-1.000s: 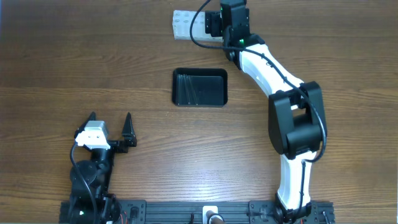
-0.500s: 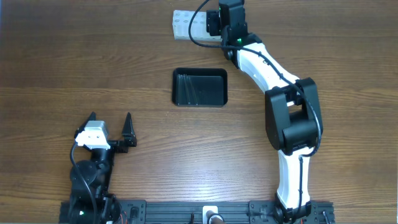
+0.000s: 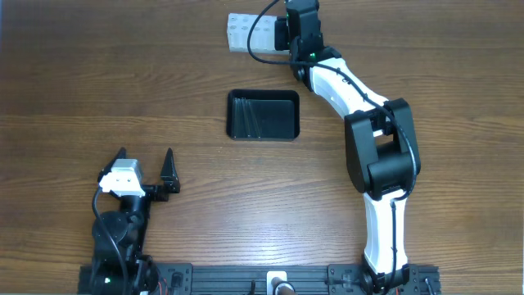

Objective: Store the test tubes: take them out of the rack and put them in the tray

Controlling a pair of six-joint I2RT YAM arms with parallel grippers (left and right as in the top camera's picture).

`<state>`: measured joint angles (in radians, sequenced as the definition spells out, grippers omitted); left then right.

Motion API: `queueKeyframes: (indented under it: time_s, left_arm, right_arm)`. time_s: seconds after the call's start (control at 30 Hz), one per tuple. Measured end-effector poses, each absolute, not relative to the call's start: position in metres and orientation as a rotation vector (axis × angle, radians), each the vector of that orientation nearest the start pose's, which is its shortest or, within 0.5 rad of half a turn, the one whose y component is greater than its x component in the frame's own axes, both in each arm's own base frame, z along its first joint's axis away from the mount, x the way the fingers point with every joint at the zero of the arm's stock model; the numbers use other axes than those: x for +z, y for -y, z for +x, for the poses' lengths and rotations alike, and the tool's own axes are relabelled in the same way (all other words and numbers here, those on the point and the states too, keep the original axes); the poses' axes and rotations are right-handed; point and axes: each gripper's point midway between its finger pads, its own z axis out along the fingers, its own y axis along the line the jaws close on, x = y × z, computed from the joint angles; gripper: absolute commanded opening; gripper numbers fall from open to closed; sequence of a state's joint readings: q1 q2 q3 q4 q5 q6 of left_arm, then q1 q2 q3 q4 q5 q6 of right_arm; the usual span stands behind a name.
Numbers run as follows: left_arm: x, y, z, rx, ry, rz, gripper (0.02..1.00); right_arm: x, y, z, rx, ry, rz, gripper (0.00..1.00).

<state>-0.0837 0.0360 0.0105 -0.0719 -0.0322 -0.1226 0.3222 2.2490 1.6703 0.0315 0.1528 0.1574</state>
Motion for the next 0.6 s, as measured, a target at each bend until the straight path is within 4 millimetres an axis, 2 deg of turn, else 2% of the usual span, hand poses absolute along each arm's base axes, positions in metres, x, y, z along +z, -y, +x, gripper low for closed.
queueKeyframes:
  time_s: [0.4,0.6]
  left_arm:
    - [0.1529,0.0152,0.2469,-0.129,-1.668,-0.057,1.000]
    - [0.1529,0.0152,0.2469,-0.129,-1.668,-0.057,1.000]
  right_arm:
    - [0.1087,-0.1752,0.6078,0.126,-2.111,-0.081,0.209]
    - [0.1099,-0.1755,0.6085,0.127,-2.105,-0.082,0.172]
